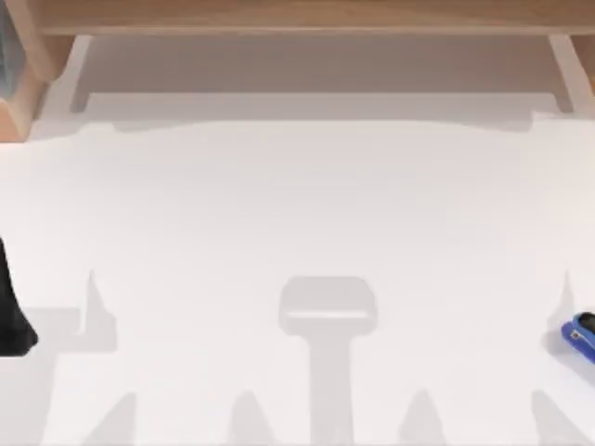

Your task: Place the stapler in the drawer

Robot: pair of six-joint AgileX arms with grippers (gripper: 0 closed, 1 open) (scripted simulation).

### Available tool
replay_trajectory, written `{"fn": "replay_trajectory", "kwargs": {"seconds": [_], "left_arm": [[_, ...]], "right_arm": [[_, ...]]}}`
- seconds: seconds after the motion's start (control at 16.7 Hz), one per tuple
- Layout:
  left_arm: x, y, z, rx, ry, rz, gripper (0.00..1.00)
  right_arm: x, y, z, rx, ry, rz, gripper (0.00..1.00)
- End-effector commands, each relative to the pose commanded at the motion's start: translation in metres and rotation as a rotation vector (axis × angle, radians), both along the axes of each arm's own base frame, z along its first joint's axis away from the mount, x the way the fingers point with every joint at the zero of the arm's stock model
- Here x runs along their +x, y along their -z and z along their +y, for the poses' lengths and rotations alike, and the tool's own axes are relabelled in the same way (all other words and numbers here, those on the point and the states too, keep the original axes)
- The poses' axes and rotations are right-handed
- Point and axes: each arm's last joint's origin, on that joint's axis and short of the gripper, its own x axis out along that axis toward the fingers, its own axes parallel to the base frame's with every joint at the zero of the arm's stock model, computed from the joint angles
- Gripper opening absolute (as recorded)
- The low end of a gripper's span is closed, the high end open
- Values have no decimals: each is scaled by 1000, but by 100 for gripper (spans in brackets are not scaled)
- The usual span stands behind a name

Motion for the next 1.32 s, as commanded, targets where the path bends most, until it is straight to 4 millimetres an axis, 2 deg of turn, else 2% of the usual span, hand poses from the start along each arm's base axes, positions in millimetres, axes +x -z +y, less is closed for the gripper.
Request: {"fn": "replay_trajectory", "kwargs": {"seconds": [0.18, 0.3, 0.48, 0.66, 0.84, 1.02, 1.14, 1.32], "left_arm": [[0, 0, 0, 0, 0, 0, 100], [0, 0, 0, 0, 0, 0, 100], [0, 0, 0, 0, 0, 0, 100], [0, 0, 0, 0, 0, 0, 100], [0, 0, 0, 0, 0, 0, 100], [0, 0, 0, 0, 0, 0, 100], [0, 0, 0, 0, 0, 0, 100], [0, 0, 0, 0, 0, 0, 100]], "right_arm": [[0, -2, 0, -9, 2, -5, 100], [2, -14, -2, -57, 12, -26, 100], [10, -43, -6, -191, 28, -63, 100], [33, -76, -12, -380, 38, -81, 100], [77, -102, -25, -600, 37, -78, 100], [137, -106, -48, -829, 28, -61, 100], [180, -94, -68, -977, 18, -47, 100], [235, -56, -103, -1180, 3, -24, 100]]}}
